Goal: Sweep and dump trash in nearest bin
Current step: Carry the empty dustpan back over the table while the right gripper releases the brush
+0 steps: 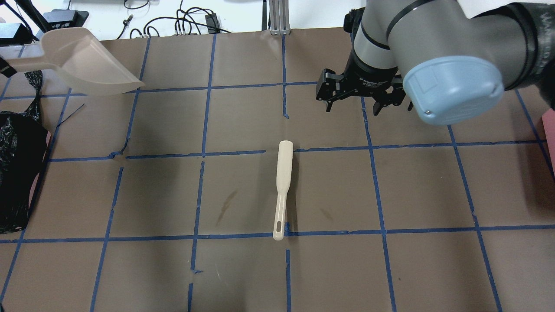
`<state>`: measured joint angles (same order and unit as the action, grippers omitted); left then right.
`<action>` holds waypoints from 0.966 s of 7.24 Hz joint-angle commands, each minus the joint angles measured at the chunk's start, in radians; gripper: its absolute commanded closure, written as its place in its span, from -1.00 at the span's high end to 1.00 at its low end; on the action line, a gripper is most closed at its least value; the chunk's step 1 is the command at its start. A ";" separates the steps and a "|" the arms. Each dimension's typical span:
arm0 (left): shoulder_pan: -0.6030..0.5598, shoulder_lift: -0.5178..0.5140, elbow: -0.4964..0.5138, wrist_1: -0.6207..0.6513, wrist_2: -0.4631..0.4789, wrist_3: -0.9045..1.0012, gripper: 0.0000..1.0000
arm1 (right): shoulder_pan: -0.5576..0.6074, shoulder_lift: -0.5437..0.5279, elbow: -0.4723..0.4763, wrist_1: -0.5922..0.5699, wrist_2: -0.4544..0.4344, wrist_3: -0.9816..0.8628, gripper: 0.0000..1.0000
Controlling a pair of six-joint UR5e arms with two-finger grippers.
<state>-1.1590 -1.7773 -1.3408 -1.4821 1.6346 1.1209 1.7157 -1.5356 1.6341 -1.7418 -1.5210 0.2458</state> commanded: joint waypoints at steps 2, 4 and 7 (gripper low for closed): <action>-0.180 -0.008 -0.101 0.072 -0.056 -0.282 -1.00 | -0.121 -0.023 -0.060 0.146 -0.002 -0.101 0.99; -0.317 -0.005 -0.194 0.136 -0.110 -0.456 -1.00 | -0.162 -0.037 -0.063 0.174 -0.004 -0.144 0.99; -0.532 -0.057 -0.314 0.379 -0.128 -0.735 -1.00 | -0.232 -0.047 -0.075 0.185 -0.004 -0.198 0.99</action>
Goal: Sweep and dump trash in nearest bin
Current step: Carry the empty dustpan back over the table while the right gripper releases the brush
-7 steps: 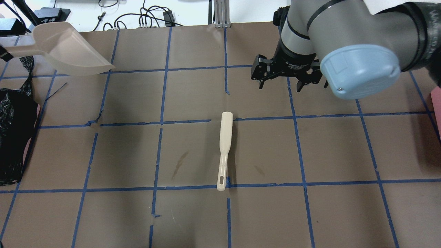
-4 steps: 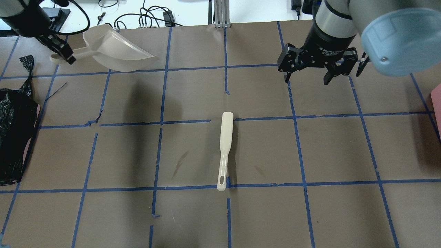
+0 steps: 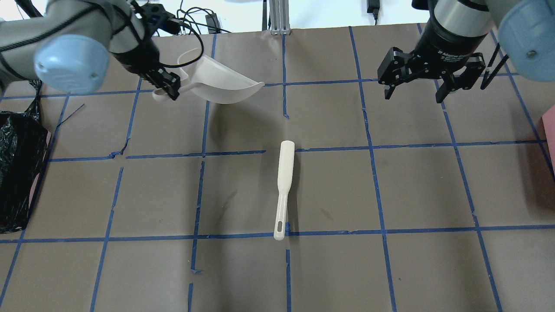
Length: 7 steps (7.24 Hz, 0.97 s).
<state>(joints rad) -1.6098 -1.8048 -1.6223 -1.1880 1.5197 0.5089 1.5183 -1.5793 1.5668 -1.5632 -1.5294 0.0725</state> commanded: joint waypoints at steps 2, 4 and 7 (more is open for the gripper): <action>-0.130 -0.070 -0.050 0.138 -0.023 -0.238 -1.00 | -0.024 -0.011 -0.008 0.006 0.006 -0.023 0.99; -0.201 -0.105 -0.057 0.258 -0.061 -0.483 -1.00 | -0.015 -0.013 -0.007 0.006 0.008 -0.020 0.99; -0.258 -0.178 -0.028 0.373 0.000 -0.793 -1.00 | -0.015 -0.013 -0.005 0.008 0.008 -0.020 0.99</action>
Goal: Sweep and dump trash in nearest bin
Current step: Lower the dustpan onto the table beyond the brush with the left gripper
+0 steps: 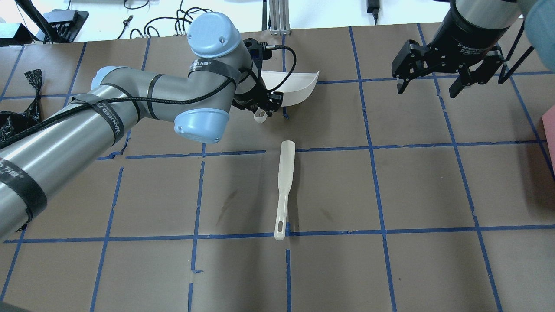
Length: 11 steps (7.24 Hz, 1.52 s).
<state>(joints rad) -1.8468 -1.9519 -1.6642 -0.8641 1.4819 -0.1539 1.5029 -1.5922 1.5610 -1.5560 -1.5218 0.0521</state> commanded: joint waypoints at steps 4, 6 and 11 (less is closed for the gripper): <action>-0.078 -0.065 0.015 0.111 0.107 -0.115 -0.99 | 0.002 0.000 0.002 0.001 0.000 0.000 0.99; -0.078 -0.087 0.014 0.112 0.107 -0.098 -0.98 | 0.002 0.000 0.005 0.002 0.000 -0.001 0.99; -0.078 -0.096 0.014 0.114 0.101 -0.104 -0.19 | 0.002 0.001 0.005 0.002 0.000 -0.001 0.99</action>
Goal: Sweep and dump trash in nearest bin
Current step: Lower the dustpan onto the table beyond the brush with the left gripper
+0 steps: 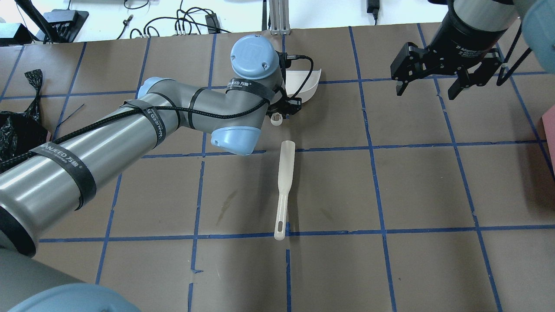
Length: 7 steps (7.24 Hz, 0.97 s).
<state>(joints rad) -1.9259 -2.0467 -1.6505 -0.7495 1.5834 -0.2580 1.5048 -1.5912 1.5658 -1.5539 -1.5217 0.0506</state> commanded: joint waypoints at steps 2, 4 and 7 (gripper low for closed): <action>0.001 0.002 -0.006 0.001 -0.005 0.003 0.70 | 0.000 0.000 0.000 0.000 0.000 -0.002 0.99; 0.008 0.037 0.003 -0.026 0.001 0.008 1.00 | 0.000 -0.001 -0.003 -0.002 0.000 -0.002 0.99; 0.192 0.175 0.005 -0.306 -0.002 0.029 1.00 | 0.017 0.000 -0.006 -0.005 0.000 0.000 0.99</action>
<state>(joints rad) -1.8253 -1.9432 -1.6465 -0.9237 1.5841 -0.2404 1.5116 -1.5920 1.5615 -1.5562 -1.5217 0.0493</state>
